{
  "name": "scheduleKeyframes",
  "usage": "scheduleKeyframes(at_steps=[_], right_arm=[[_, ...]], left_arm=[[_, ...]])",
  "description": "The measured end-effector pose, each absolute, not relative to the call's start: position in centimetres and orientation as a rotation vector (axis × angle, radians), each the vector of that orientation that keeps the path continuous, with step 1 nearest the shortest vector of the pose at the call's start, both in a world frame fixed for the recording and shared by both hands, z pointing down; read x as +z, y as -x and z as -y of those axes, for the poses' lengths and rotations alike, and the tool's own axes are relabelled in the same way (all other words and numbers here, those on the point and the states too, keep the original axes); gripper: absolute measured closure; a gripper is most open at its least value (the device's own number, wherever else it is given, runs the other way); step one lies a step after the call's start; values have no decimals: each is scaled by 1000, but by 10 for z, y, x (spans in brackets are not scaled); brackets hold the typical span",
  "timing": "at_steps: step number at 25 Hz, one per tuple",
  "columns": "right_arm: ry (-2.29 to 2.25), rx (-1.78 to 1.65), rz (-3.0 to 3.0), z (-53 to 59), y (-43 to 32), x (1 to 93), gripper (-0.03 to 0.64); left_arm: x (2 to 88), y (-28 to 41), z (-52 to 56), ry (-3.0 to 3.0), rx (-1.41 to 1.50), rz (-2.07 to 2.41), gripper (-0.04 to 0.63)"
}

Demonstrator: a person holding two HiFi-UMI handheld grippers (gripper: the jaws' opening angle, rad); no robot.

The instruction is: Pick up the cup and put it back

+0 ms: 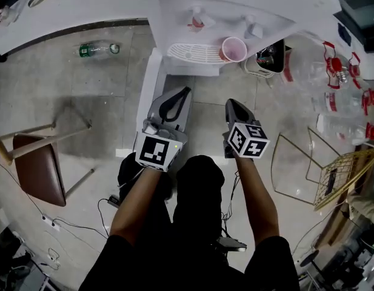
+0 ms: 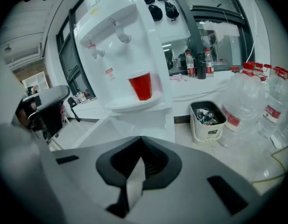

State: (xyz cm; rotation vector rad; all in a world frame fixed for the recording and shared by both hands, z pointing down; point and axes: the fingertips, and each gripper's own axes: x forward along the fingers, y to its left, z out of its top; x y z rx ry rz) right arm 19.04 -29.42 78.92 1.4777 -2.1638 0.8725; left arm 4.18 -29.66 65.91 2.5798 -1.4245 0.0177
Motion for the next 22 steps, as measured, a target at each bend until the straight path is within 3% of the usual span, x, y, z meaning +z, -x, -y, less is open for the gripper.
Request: scheduleKeyframes(at_steps=[7, 22], right_arm=[[-1400, 998, 2054, 235, -183, 700, 621], [-1374, 1083, 2135, 149, -184, 409, 621]], left_arm=[[533, -38, 262, -2570, 133, 1439, 583], [245, -27, 160, -2415, 120, 1573, 583]])
